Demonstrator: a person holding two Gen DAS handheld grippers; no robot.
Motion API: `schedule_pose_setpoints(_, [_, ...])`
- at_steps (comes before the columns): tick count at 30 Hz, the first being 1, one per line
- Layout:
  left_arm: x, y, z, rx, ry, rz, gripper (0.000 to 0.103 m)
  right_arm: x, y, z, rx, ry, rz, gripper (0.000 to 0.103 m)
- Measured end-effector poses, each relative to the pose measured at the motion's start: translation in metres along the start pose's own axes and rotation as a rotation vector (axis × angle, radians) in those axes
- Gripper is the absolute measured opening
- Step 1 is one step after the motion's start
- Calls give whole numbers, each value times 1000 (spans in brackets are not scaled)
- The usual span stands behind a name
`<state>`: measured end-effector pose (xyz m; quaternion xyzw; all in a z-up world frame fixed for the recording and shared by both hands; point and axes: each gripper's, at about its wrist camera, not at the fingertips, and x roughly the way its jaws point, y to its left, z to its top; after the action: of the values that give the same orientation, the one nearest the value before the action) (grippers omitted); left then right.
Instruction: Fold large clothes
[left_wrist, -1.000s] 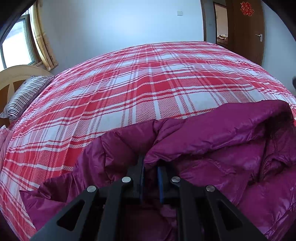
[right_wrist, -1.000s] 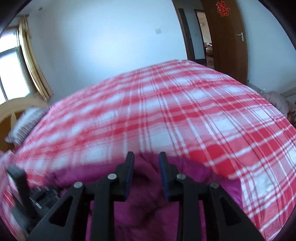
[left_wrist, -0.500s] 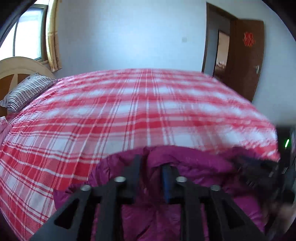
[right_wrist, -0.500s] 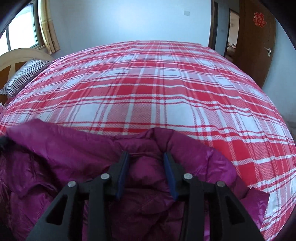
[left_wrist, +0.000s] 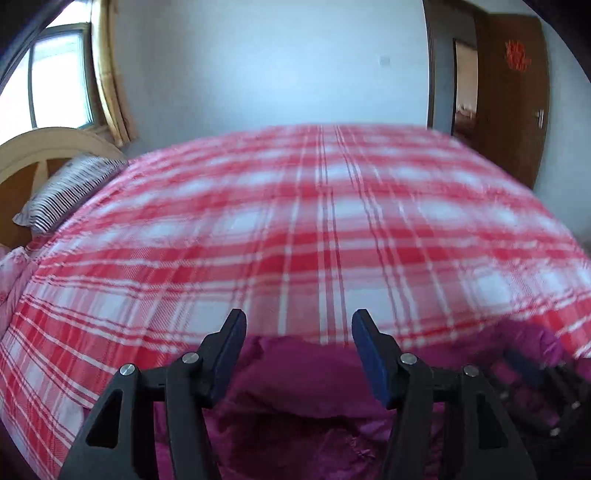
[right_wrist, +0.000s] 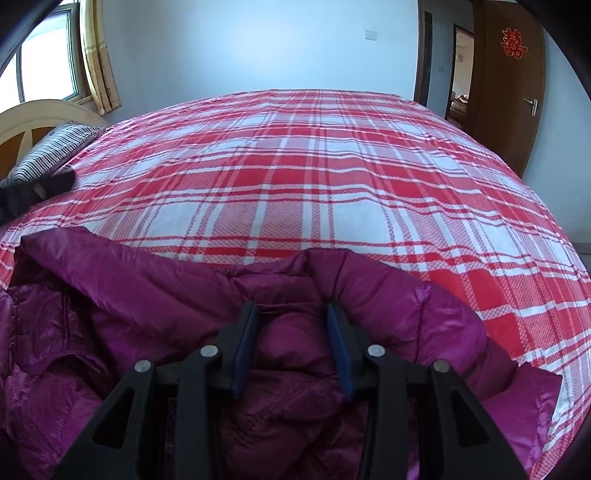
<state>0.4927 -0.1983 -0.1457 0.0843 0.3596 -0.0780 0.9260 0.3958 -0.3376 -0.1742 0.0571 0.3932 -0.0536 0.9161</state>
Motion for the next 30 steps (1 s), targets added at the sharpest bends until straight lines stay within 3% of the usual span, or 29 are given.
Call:
schedule_pose_setpoints(2, [17,2,-14,9,72,46,61,-1,-3,-1,14,-4,16,43])
schedule_pose_setpoints(4, [32,9,-26,-15,150,19,62,-2,-7,-2,32,-12,40,44])
schedule_pose_setpoints(7, [31,14,-34,-34,136,12,64,-6,-14,-3,70,-32,88,45])
schedule_pose_setpoints(12, [30,6,-41,3,92,64,66,-8,-34,-6,195,-57,194,49])
schedule_pose_setpoints(18, [35,0,-41,35,79,104,68,0,-19,-2,143,-5,107,50])
schedule_pose_setpoints(30, [39,-2,-44,36,92,112,71,7,-3,-3,44,35,-13,51])
